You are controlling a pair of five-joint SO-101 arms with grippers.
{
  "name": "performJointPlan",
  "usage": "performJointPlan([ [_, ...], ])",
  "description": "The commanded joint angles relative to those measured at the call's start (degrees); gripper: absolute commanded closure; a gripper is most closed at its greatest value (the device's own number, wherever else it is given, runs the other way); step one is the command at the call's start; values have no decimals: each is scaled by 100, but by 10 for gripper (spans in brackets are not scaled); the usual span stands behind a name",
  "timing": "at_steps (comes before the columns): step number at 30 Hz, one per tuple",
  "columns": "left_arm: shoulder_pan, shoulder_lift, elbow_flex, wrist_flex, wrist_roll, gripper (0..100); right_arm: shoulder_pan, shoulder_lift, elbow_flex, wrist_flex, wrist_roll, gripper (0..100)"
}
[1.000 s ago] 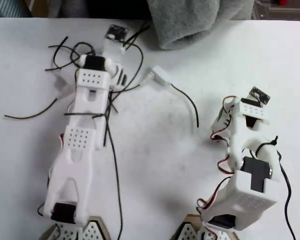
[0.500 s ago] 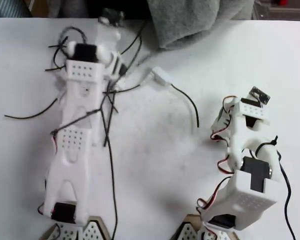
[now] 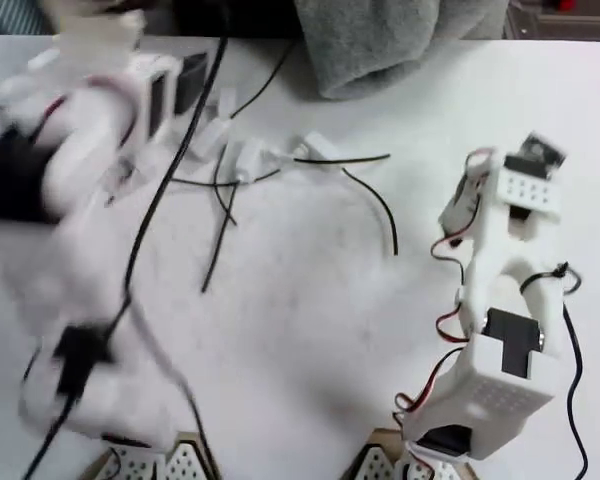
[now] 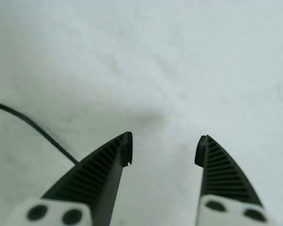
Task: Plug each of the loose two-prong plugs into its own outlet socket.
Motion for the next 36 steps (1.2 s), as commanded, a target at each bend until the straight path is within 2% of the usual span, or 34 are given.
performJointPlan([
  [1,4,-2396,1547,-70,62,748,-4,-84,-2338,1490,-9,774],
  [3,-31,-3345,2268,-158,62,748,-22,-84,-3393,1974,-18,775],
  [8,-40,-5341,3833,-422,35,748,-75,-374,-4941,2000,0,776],
  [11,-40,-6325,4519,-607,62,760,-189,-936,-5248,2000,9,776],
  [18,-40,-8198,5556,-853,26,954,-910,-3099,-5292,1991,44,776],
  [22,-40,-9121,5837,-782,53,976,-1490,-4374,-5248,1991,44,776],
  [28,-48,-10431,6163,-369,35,976,-2431,-6396,-4000,1991,53,776],
  [30,-84,-10440,6057,-26,26,976,-2686,-7143,-3262,1991,176,776],
  [36,-92,-10413,6418,0,53,976,-2888,-9367,-633,1754,932,805],
])
